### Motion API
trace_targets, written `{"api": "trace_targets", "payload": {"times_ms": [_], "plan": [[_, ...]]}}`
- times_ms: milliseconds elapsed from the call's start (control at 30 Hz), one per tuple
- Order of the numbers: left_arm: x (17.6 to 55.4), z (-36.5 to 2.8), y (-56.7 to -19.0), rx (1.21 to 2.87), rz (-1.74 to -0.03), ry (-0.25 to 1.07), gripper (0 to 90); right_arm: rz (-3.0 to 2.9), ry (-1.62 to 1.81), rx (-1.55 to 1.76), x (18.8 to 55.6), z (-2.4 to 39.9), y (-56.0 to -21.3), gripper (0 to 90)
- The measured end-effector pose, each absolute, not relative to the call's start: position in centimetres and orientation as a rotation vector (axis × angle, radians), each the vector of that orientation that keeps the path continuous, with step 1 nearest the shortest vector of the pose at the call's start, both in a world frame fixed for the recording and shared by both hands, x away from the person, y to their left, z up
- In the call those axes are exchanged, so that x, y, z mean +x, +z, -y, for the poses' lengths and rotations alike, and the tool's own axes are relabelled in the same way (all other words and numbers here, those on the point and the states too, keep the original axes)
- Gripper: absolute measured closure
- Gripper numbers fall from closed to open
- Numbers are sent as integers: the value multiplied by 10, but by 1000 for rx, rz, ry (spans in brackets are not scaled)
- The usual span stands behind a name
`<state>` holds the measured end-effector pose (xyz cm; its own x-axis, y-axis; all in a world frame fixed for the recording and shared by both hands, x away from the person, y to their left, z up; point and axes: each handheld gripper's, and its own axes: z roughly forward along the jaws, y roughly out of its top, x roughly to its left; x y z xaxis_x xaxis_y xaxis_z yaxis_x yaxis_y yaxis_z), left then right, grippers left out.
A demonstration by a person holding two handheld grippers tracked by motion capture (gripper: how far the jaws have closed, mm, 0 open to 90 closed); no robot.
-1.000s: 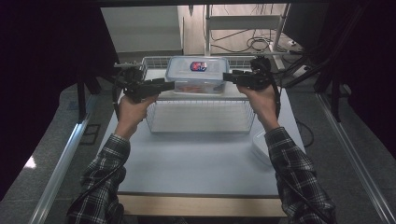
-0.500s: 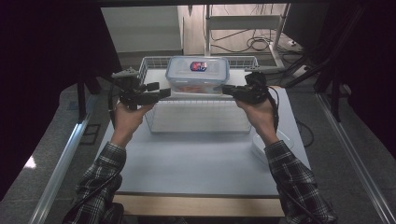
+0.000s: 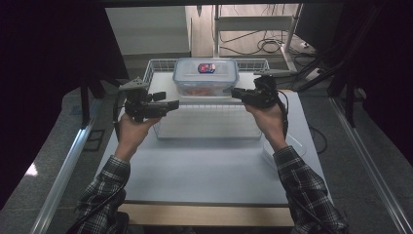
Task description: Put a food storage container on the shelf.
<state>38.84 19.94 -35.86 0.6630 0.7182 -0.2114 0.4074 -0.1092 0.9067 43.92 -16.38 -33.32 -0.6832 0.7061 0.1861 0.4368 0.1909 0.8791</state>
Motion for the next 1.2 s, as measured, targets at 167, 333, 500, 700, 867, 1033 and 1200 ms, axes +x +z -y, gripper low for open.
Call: {"api": "trace_targets", "payload": {"times_ms": [167,333,500,700,867,1033,1200], "plan": [[374,-195,-368,1769,-886,363,187,-2228,1487,1046,425,168,-339,627],[353,-188,-381,1819,-868,423,106,-2253,1461,980,402,177,-352,456],[337,-185,-393,1845,-866,431,69,-2250,1450,944,383,186,-363,325],[324,-182,-408,1874,-869,426,41,-2257,1436,933,367,194,-377,234],[309,-179,-425,1869,-849,425,24,-2276,1431,934,352,204,-392,153],[300,-176,-434,1869,-841,445,12,-2273,1417,918,344,209,-401,112],[287,-172,-446,1874,-834,465,14,-2292,1375,906,330,213,-416,78]]}}
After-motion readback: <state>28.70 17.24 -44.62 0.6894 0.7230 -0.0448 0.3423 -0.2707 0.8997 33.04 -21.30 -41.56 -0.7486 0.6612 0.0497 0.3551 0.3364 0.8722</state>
